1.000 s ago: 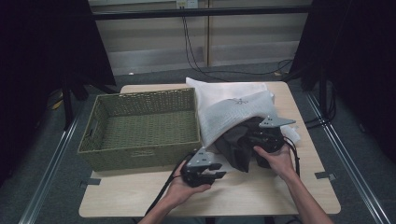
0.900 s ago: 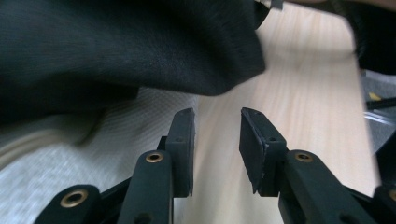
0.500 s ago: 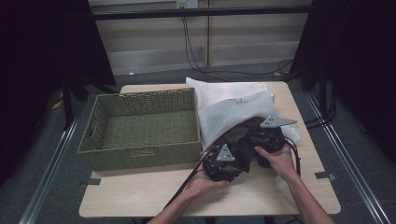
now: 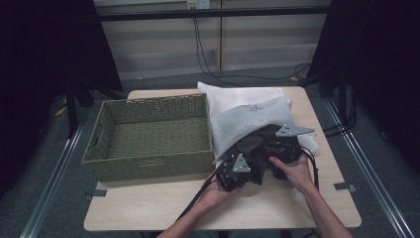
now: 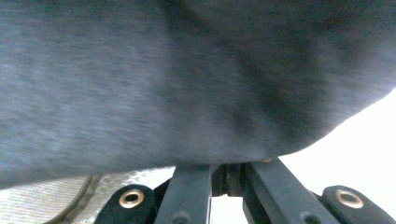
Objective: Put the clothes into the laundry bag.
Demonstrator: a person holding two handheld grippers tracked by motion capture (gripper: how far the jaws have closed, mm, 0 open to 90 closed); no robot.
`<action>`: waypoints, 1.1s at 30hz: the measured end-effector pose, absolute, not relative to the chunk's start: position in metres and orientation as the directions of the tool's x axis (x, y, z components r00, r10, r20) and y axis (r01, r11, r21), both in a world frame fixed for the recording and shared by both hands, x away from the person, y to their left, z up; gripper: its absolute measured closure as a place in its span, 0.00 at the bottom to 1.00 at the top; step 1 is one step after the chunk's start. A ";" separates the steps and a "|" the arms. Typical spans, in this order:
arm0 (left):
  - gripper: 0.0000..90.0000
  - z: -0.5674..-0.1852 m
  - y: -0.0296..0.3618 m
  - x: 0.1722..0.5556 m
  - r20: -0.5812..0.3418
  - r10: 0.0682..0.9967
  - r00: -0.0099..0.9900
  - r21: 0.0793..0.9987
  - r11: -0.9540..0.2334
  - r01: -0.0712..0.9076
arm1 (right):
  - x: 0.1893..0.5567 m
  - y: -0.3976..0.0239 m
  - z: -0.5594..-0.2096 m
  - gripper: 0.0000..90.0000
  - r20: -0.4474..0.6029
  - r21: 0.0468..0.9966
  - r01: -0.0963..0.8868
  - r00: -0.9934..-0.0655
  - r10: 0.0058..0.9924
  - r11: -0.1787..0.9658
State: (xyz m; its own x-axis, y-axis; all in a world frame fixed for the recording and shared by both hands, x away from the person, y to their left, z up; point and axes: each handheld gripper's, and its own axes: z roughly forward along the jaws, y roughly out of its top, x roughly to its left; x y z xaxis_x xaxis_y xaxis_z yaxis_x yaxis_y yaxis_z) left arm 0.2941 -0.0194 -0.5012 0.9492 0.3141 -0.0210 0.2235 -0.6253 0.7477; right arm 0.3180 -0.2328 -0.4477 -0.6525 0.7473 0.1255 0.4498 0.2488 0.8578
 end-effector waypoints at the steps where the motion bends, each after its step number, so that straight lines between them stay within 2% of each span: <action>1: 1.00 -0.501 -0.016 0.294 -0.042 0.297 0.954 0.756 -0.614 0.224 | 0.318 -0.232 -0.448 0.93 0.126 0.858 0.449 -0.655 0.745 0.249; 3: 1.00 -0.499 -0.012 0.292 -0.056 0.310 0.949 0.769 -0.593 0.239 | 0.319 -0.231 -0.448 0.92 0.128 0.859 0.448 -0.657 0.743 0.248; 9: 1.00 -0.490 -0.002 0.288 -0.111 0.265 0.958 0.802 -0.546 0.244 | 0.319 -0.229 -0.447 0.91 0.137 0.861 0.446 -0.665 0.734 0.244; 12: 1.00 -0.484 0.000 0.281 -0.077 0.233 0.969 0.805 -0.559 0.198 | 0.320 -0.227 -0.447 0.91 0.137 0.862 0.444 -0.667 0.732 0.243; 21: 1.00 -0.475 0.009 0.275 -0.066 0.192 0.979 0.819 -0.551 0.163 | 0.337 -0.219 -0.450 0.91 0.127 0.854 0.457 -0.646 0.753 0.248; 26: 1.00 -0.472 0.012 0.273 -0.099 0.206 0.974 0.837 -0.512 0.193 | 0.346 -0.215 -0.460 0.91 0.151 0.844 0.483 -0.633 0.759 0.235; 33: 1.00 -0.472 0.014 0.271 -0.086 0.167 0.982 0.834 -0.527 0.163 | 0.358 -0.214 -0.465 0.91 0.137 0.859 0.469 -0.599 0.789 0.208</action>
